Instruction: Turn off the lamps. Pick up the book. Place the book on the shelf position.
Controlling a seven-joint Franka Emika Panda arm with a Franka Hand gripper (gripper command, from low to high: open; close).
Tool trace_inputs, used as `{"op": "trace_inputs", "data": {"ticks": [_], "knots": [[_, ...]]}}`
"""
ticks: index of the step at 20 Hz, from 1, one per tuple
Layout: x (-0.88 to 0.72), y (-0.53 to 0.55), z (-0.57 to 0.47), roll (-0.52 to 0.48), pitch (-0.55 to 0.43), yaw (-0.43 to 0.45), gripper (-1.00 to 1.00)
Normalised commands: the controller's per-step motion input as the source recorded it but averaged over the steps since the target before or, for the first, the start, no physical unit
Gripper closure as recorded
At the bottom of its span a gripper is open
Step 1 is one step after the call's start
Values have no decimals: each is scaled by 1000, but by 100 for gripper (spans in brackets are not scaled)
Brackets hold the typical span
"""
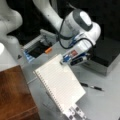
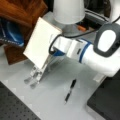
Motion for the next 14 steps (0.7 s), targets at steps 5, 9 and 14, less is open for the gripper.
{"op": "trace_inputs", "data": {"ticks": [5, 9, 14], "knots": [[204, 83, 323, -82, 178, -323, 100], [160, 128, 288, -30, 127, -463, 100], [140, 160, 235, 23, 103, -511, 100]]}}
